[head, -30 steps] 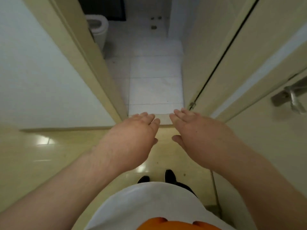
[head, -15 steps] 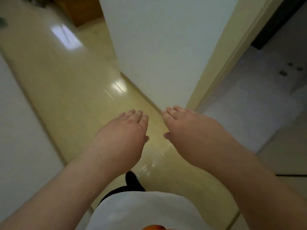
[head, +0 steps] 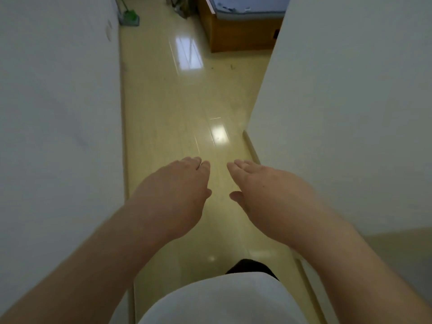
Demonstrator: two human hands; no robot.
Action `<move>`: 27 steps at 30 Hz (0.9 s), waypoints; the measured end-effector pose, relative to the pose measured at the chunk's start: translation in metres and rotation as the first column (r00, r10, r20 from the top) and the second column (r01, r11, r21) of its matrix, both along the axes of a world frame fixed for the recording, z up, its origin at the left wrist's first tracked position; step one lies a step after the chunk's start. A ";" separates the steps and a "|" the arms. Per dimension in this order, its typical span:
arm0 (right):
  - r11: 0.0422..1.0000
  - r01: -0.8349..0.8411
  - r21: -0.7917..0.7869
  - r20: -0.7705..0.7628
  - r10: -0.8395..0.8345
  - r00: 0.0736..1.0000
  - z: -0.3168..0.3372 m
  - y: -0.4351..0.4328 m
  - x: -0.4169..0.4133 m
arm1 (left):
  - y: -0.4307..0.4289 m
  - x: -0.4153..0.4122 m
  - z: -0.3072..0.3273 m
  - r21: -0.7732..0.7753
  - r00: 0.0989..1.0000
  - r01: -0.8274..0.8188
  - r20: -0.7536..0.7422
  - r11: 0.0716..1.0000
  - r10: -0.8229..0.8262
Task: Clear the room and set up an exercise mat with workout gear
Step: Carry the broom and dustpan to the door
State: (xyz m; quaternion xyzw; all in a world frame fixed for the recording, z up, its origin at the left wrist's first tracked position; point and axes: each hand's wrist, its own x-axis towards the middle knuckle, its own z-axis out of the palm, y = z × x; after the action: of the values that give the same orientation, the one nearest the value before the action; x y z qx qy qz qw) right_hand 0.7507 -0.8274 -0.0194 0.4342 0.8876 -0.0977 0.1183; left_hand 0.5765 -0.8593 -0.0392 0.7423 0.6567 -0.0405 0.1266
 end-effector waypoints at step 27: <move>0.985 -0.161 0.060 -0.119 0.167 0.979 0.021 0.568 -0.212 | 0.502 -0.223 0.019 0.045 0.935 -0.344 0.110 0.938 0.337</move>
State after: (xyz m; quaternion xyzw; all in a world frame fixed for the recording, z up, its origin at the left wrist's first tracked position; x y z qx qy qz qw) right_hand 0.5387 -0.2599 0.0019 0.3555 0.9282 -0.0919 0.0599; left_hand 0.3534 -0.3569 -0.0199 0.6221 0.7690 0.0403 0.1412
